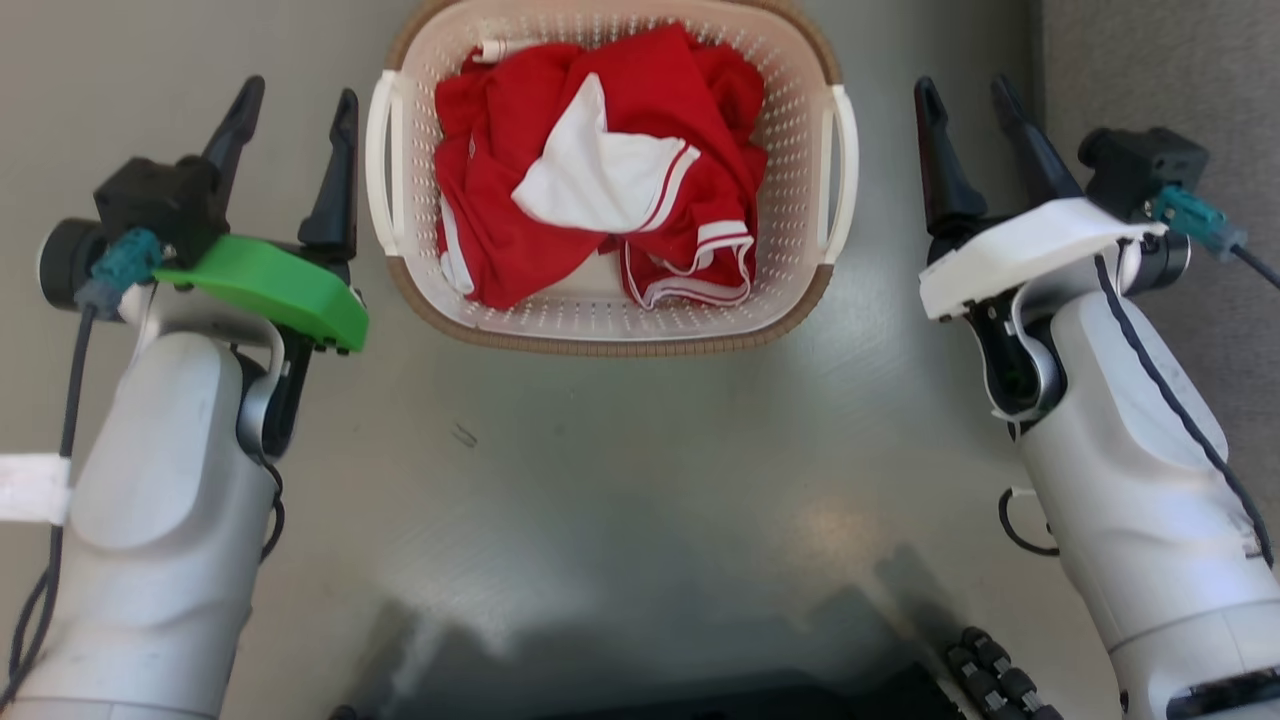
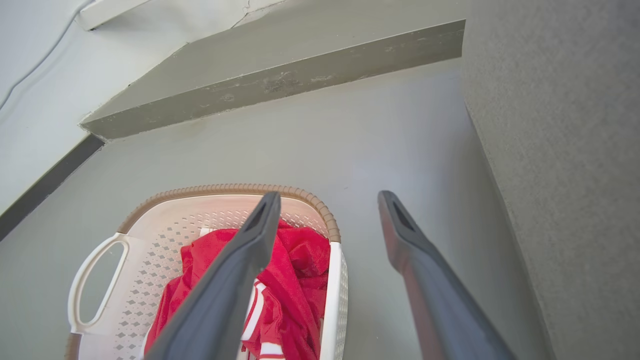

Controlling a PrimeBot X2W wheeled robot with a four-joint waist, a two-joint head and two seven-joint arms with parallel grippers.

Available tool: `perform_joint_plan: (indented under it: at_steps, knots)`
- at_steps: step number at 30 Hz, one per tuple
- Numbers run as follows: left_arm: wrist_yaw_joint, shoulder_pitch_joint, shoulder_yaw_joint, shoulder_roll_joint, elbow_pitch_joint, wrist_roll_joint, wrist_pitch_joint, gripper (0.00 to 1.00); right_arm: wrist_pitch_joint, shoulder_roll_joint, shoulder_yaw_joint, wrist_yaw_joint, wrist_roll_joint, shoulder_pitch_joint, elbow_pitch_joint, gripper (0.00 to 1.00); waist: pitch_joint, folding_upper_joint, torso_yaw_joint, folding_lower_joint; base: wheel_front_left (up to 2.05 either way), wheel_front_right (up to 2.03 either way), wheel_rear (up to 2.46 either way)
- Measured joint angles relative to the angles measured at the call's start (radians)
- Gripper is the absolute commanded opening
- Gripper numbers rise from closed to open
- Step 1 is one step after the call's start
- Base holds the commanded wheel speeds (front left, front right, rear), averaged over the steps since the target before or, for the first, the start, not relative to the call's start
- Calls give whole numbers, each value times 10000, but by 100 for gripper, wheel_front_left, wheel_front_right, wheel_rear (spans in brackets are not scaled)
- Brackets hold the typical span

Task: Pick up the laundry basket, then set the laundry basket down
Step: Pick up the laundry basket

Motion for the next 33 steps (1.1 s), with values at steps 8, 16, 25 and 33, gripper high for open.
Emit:
perform_joint_plan:
  at_steps: [8,16,25,33]
  knots:
    - [0,-861,-274,117,788,-418,58,100,92,48,295,42,81,-838,853,100,750,0,42,0,0,0,0]
    - [0,-1794,-663,257,1501,-685,230,100,178,58,631,46,132,-1568,1833,100,1522,0,54,-1,0,0,0]
    - [0,-2390,-1450,224,2205,-1233,500,100,217,56,1057,134,746,-2281,2625,100,2165,0,45,-1,0,0,0]
    - [0,-2886,-2113,19,2759,-1774,943,100,217,52,1674,209,1321,-2761,3064,100,2526,0,110,-1,0,0,0]
